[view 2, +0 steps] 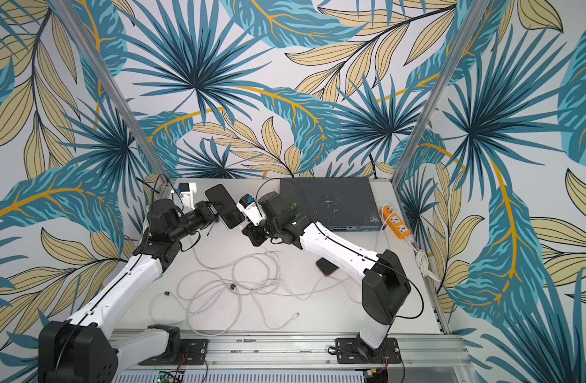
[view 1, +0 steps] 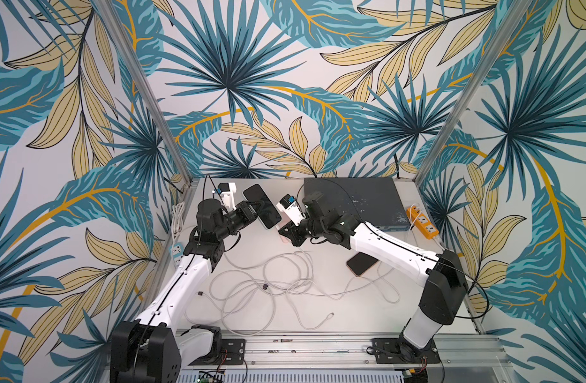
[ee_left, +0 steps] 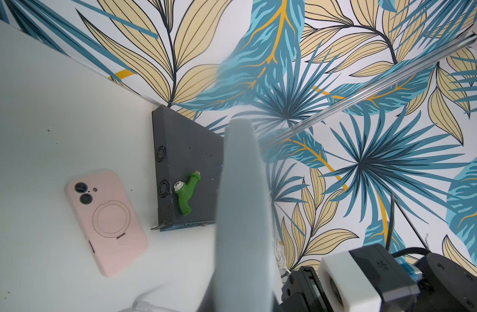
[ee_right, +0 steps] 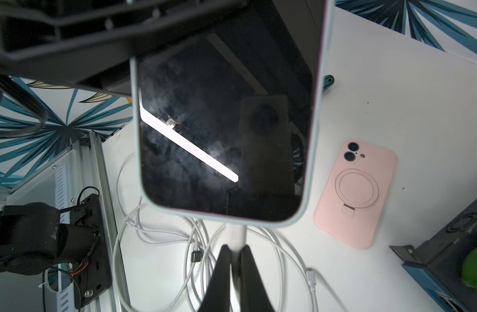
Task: Plug the charging cable into the phone
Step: Insert the charging cable into the phone.
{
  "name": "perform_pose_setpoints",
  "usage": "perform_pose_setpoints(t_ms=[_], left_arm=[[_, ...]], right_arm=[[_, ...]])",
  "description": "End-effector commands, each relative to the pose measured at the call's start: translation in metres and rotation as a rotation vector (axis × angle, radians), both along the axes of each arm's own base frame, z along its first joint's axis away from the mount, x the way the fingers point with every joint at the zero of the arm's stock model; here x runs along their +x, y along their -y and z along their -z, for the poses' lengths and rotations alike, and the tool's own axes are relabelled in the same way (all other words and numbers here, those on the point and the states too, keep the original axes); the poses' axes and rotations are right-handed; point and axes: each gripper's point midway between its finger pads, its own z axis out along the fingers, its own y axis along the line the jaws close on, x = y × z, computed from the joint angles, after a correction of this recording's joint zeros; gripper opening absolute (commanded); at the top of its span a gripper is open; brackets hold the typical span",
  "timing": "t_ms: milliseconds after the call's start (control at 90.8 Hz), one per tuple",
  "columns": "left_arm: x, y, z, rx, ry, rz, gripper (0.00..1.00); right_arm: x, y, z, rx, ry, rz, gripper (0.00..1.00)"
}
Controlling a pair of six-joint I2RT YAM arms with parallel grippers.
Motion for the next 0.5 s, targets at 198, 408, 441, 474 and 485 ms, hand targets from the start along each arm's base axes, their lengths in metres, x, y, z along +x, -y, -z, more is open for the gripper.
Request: perform_pose_setpoints(t_ms=[198,408,441,474,485], left_arm=[[0.0091,-0.0025,-0.0164,0.020,0.082,-0.024,0.00],[0.0109,-0.0030,-0.0193,0.028,0.090,-0.028,0.00],[0.0113,-0.0030,-0.0192,0.029,0.090,-0.028,0.00],[0.0112,-0.0029,-0.0190,0.031,0.091,-0.027,0.00],[0.0113,-0.0030,-0.0188,0.032,0.091,-0.027,0.00]], right_arm=[[-0.0063,-0.0027,-0.0005,-0.006,-0.018,-0.012,0.00],[-0.0063,-0.0009,0.0046,-0.025,-0.022,-0.009,0.00],[-0.0059,-0.0003,0.0052,-0.027,-0.023,-0.007,0.00],[-0.0056,-0.0002,0.0046,-0.025,-0.022,-0.006,0.00],[-0.0057,-0.0003,0.0045,-0.025,-0.021,-0.005,0.00]])
